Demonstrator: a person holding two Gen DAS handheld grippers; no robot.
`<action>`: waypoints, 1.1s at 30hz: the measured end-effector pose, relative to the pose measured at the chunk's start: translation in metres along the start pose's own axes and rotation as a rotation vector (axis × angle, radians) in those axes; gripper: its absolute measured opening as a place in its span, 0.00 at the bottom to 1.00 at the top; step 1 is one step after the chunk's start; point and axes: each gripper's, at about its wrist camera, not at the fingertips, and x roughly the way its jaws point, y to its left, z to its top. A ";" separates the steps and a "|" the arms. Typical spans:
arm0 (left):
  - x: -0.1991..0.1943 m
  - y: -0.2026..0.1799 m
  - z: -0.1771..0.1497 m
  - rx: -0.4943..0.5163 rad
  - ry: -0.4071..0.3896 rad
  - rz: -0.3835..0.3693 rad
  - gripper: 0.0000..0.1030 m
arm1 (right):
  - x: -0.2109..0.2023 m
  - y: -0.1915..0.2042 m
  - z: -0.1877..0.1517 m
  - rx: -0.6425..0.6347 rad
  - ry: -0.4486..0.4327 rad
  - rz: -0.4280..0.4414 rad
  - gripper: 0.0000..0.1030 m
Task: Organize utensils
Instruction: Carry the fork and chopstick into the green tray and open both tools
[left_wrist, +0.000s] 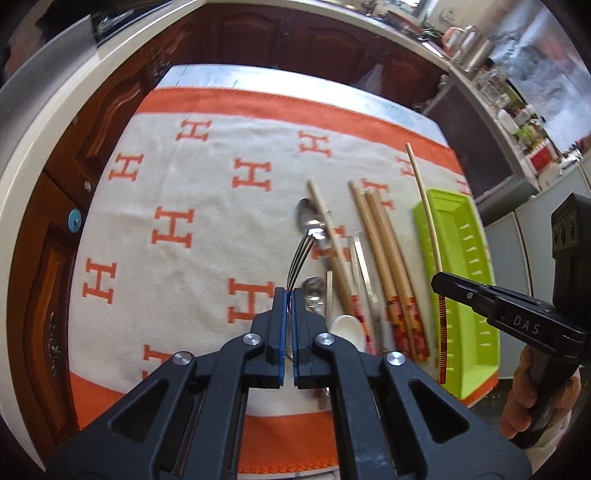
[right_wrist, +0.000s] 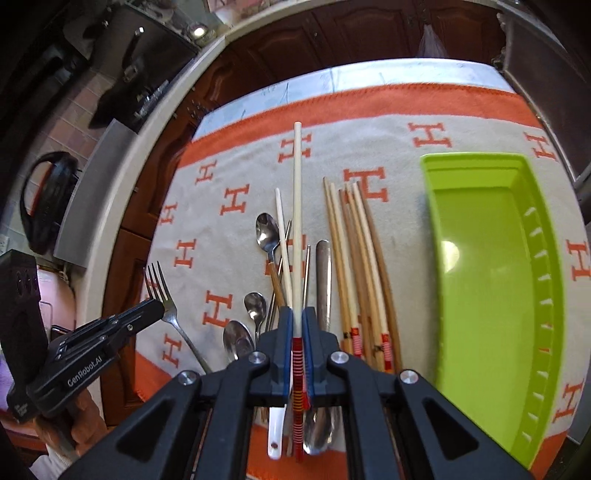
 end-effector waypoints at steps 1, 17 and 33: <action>-0.008 -0.008 0.000 0.019 -0.013 -0.012 0.00 | -0.011 -0.006 -0.004 0.009 -0.019 0.004 0.05; -0.034 -0.151 0.009 0.225 0.031 -0.237 0.00 | -0.061 -0.111 -0.044 0.175 -0.092 -0.175 0.05; 0.117 -0.248 0.009 0.365 0.252 -0.136 0.00 | -0.046 -0.140 -0.061 0.190 -0.068 -0.207 0.23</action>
